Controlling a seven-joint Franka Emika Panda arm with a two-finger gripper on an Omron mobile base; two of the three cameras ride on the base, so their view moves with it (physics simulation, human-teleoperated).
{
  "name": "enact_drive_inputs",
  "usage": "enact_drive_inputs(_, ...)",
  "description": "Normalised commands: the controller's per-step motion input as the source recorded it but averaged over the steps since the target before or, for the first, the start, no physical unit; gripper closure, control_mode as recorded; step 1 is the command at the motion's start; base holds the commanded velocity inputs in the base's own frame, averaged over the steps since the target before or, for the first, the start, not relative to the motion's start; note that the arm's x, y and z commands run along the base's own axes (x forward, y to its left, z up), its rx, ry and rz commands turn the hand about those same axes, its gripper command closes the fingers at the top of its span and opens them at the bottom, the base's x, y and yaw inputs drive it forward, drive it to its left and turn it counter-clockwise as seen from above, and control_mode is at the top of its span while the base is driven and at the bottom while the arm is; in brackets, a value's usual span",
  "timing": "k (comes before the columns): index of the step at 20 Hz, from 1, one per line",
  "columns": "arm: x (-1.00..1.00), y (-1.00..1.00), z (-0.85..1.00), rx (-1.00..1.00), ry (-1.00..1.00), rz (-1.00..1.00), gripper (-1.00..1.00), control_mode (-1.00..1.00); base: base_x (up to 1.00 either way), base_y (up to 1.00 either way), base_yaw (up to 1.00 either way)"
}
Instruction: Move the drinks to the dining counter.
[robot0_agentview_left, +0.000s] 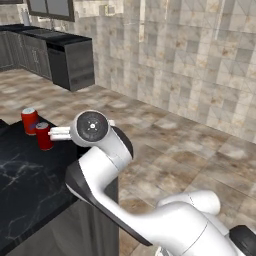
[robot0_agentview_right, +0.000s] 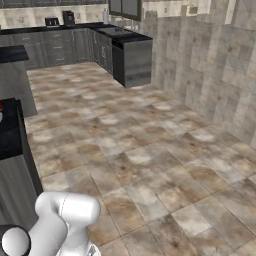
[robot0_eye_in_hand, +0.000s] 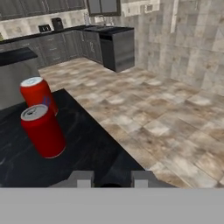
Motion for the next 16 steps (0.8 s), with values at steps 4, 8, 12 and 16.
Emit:
enact_drive_inputs(4, 0.20, 0.15, -0.13, 0.00, 0.00, 0.00, 1.00, -1.00, 0.00, 0.00, 0.00)
enact_drive_inputs(8, 0.13, 0.09, -0.25, 0.01, 0.00, 0.00, 1.00, -1.00, 0.00, 0.00, 0.00)
enact_drive_inputs(12, 0.16, 0.08, -0.32, 0.04, 0.00, 0.00, 1.00, -1.00, 0.00, 0.00, 0.00)
enact_drive_inputs(16, 0.04, 0.00, -0.36, 0.10, 0.00, 0.00, 1.00, -1.00, 0.00, 0.00, 0.00)
